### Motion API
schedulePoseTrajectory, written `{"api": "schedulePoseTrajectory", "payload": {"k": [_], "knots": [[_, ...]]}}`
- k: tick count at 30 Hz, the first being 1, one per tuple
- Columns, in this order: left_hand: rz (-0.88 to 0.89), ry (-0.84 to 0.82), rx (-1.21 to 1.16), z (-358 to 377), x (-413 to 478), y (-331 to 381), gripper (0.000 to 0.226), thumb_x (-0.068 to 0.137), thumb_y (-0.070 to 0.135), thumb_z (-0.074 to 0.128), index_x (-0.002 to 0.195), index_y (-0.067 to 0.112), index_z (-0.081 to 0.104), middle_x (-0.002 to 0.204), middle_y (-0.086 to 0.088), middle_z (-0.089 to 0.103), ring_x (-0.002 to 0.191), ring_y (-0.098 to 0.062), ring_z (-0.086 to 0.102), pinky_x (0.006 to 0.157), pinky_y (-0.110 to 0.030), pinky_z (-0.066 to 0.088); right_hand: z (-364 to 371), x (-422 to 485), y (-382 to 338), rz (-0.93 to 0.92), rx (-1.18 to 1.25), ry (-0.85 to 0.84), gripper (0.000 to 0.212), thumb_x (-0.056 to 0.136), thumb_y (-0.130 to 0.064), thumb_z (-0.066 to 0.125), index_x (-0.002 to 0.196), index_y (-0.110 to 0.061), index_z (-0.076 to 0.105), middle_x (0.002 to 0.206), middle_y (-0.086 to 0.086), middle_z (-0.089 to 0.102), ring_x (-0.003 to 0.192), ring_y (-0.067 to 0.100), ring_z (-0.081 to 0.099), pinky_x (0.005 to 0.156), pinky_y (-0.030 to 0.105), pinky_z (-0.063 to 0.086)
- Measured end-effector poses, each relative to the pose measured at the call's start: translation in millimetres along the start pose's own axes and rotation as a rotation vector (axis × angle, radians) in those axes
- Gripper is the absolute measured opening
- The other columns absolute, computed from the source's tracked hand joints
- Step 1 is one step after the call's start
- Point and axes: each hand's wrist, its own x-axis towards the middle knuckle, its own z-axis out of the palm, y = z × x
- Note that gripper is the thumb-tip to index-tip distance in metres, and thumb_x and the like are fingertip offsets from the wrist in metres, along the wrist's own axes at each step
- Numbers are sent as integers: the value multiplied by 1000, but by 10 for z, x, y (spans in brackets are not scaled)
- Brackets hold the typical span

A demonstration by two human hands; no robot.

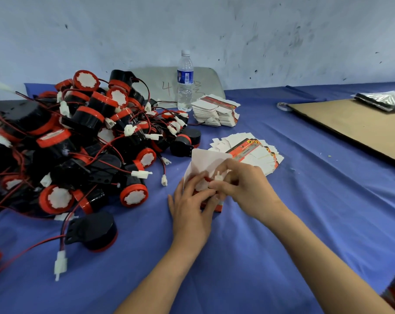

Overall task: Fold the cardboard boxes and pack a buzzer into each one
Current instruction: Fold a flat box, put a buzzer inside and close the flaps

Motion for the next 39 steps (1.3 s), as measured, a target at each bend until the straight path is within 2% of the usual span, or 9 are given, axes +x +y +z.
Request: {"api": "schedulePoseTrajectory", "payload": {"k": [3,7,11,18,22,27,32,35,39], "knots": [[0,-4,46,-5,-10,22,12,90,31,66,94,26,76,141,12,50,138,-22,35,106,-51,28,39,-61,52,-60,-28,81,20,86,-17,71,77,-27,57,64,-7,64,60,3,55,56,14,37],[-5,-39,134,-24,-51,89,22,94,38,54,93,28,74,146,16,42,142,-15,26,111,-51,22,62,-79,69,-172,-435,296,10,86,-28,71,87,-18,74,122,-4,53,108,13,43,79,26,38],[-4,-59,211,-25,-83,116,20,97,32,52,98,26,72,149,18,37,145,-14,16,116,-51,11,22,36,-28,25,-708,83,24,91,-35,58,97,-20,76,159,-13,15,137,19,17,101,36,34],[37,-56,219,-44,-110,146,15,93,26,60,107,26,65,139,17,47,142,-21,26,113,-58,16,194,195,-152,211,-858,62,17,89,-25,58,101,-22,70,162,-9,-1,135,28,25,93,41,29],[36,-46,187,-37,-117,128,24,89,17,64,111,26,63,132,13,55,140,-29,31,111,-62,19,290,111,-13,238,-737,148,18,89,-17,53,74,-26,56,162,-9,-2,132,28,29,89,39,31],[126,-51,163,-18,-145,173,39,87,7,62,122,24,61,142,9,48,141,-28,31,110,-62,24,361,50,185,190,-332,289,16,83,-6,53,85,-19,62,155,-12,15,79,25,57,60,29,39],[163,112,-36,-63,-115,153,57,90,-4,56,137,27,49,145,7,43,131,-1,37,104,-23,38,350,29,234,60,-83,351,107,73,8,56,133,-71,15,132,-13,34,79,2,50,62,14,43],[130,63,-23,-66,-115,133,56,90,-2,58,140,22,48,127,3,59,117,-4,47,98,-6,34,340,31,318,138,126,432,118,74,6,66,132,-73,-1,107,-13,56,89,-1,53,73,1,40],[183,-13,74,-49,-118,129,51,85,-5,61,133,13,58,120,-2,65,114,-15,55,100,-17,40,433,-14,375,294,434,422,104,83,7,58,123,-79,15,104,-8,67,95,13,66,88,38,55]]}}
